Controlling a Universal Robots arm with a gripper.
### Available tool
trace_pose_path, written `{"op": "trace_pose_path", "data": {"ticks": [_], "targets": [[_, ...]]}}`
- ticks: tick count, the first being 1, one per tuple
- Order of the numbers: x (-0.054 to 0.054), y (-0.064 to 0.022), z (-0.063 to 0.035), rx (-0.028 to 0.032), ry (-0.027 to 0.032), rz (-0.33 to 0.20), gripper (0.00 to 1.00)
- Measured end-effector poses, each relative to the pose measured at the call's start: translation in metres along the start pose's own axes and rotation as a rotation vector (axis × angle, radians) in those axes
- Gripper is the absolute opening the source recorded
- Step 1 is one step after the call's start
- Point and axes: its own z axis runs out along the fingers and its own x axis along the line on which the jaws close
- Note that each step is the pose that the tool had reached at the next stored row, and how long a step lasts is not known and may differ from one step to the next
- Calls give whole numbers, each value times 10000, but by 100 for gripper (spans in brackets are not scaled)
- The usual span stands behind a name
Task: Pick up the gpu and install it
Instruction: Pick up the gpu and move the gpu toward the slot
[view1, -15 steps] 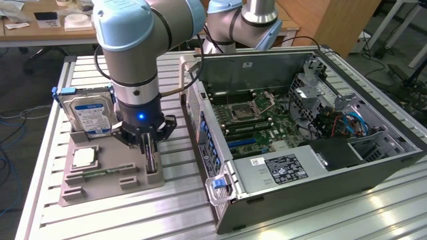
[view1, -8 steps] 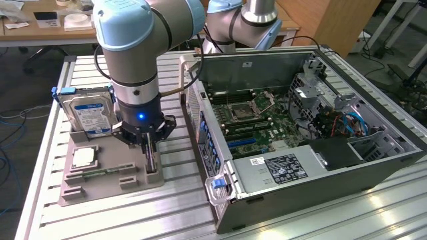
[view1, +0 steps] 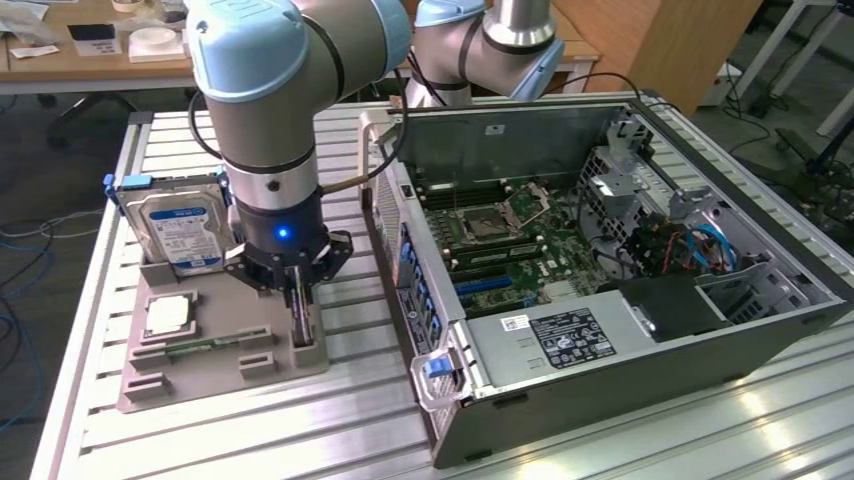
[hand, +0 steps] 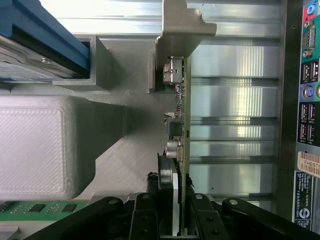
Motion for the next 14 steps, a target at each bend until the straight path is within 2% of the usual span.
{"op": "trace_pose_path", "data": {"ticks": [10, 14], "targets": [[-1, 1, -18, -4, -1, 0, 28], [-1, 2, -129, -99, 1, 1, 28]]}}
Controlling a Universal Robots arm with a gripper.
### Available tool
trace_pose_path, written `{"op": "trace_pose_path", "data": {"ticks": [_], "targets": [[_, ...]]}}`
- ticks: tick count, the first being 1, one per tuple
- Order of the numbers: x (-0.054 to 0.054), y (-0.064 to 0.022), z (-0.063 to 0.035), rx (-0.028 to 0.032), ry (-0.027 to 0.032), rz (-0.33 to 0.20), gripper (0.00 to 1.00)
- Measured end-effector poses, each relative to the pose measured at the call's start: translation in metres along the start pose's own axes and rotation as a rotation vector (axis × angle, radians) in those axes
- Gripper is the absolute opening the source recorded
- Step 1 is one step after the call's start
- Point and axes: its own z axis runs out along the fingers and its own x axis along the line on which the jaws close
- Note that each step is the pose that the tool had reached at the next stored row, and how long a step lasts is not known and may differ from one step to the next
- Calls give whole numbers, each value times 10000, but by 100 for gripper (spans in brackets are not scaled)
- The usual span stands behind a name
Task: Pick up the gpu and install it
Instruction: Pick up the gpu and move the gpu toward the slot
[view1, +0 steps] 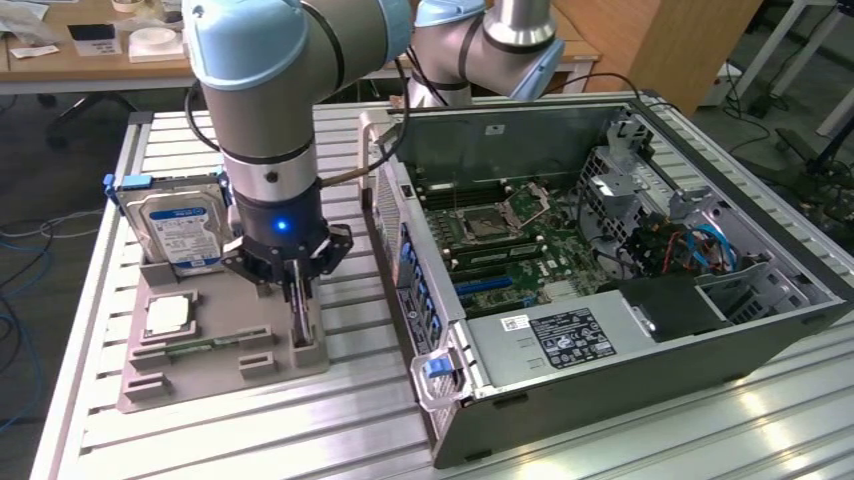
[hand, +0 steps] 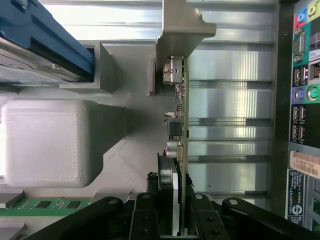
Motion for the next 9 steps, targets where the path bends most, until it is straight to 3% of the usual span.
{"op": "trace_pose_path", "data": {"ticks": [5, 9], "targets": [[-2, 4, -177, -94, 1, 1, 28], [-4, 8, -330, -134, 2, 1, 28]]}}
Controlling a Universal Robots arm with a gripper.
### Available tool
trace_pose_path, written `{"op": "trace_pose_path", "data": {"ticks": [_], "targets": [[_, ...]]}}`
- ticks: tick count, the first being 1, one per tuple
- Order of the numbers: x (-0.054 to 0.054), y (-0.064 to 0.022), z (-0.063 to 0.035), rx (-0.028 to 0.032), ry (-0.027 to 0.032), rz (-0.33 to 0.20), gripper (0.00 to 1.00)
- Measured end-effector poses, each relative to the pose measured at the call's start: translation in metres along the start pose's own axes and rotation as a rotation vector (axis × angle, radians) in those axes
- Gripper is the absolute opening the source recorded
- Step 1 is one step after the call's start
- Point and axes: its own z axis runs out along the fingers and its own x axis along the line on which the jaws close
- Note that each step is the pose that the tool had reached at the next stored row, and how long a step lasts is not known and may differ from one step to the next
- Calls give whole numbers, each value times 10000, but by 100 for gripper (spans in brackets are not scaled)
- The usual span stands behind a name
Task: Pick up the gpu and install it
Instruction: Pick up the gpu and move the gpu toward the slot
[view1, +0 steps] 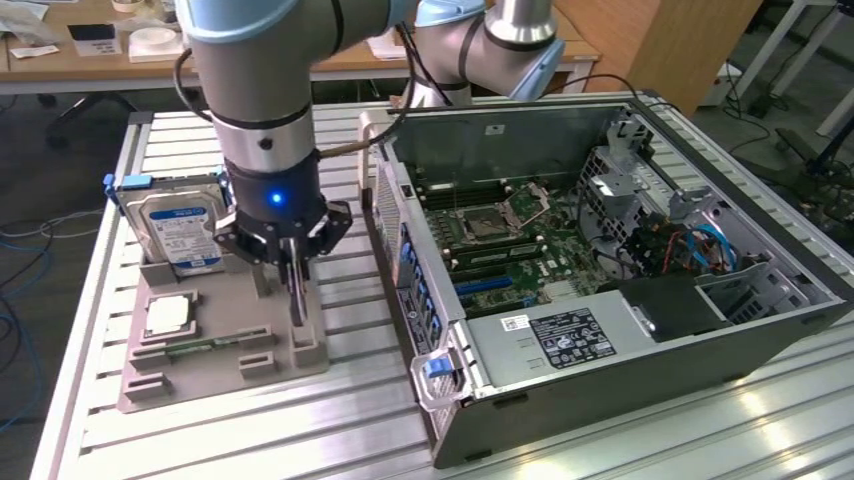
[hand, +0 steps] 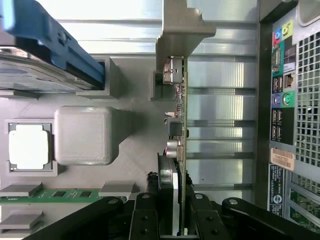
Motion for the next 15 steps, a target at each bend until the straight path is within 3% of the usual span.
{"op": "trace_pose_path", "data": {"ticks": [15], "targets": [[-7, 24, -648, -106, 1, 1, 28]]}}
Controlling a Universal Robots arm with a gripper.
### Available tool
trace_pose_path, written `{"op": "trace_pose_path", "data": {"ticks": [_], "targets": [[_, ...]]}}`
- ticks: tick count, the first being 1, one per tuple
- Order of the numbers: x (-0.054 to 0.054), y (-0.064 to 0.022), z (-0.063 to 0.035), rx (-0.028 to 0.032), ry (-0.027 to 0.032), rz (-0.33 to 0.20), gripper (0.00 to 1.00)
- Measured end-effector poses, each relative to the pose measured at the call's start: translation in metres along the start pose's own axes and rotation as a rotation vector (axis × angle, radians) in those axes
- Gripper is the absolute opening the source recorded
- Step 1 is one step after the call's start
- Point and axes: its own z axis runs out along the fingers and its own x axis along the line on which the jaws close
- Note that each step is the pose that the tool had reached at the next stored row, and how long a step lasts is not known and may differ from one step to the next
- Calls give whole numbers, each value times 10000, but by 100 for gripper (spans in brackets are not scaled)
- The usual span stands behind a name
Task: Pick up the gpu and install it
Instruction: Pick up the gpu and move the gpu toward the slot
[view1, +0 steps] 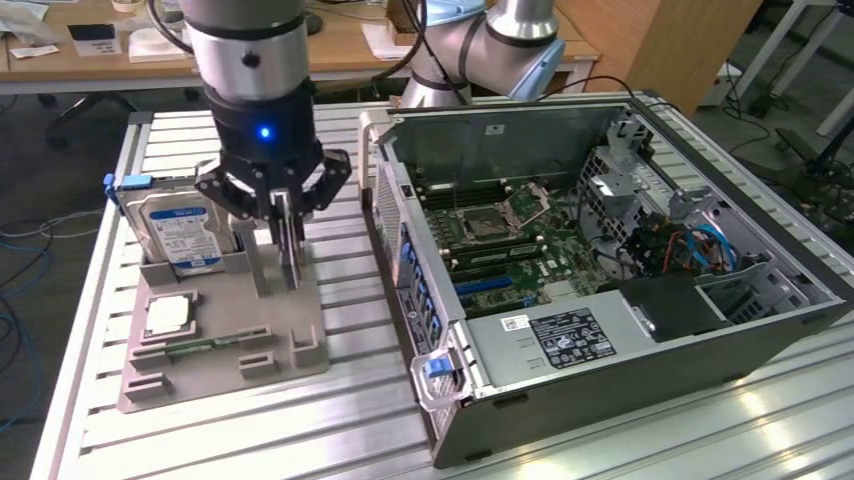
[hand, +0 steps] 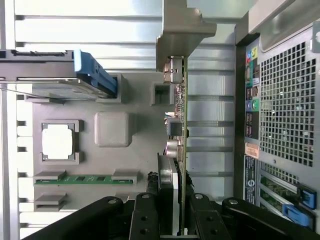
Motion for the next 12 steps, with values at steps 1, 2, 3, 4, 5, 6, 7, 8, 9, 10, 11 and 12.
{"op": "trace_pose_path", "data": {"ticks": [1, 2, 3, 4, 5, 6, 7, 8, 9, 10, 11, 12], "targets": [[0, 2, -45, -3, 0, 0, 28], [-1, 4, -90, -7, 1, 0, 28], [-2, 6, -135, -11, 0, 0, 28], [-2, 9, -180, -18, 0, 0, 28], [-2, 11, -227, -23, 0, 0, 28], [-3, 13, -270, -29, 1, 0, 28], [-3, 15, -316, -36, 1, 0, 28], [-4, 17, -361, -42, 1, 0, 28], [-4, 19, -408, -47, 1, 1, 28], [-5, 21, -454, -52, 1, 1, 28], [-5, 24, -498, -57, 0, 1, 28], [-6, 26, -543, -61, 1, 1, 28]]}}
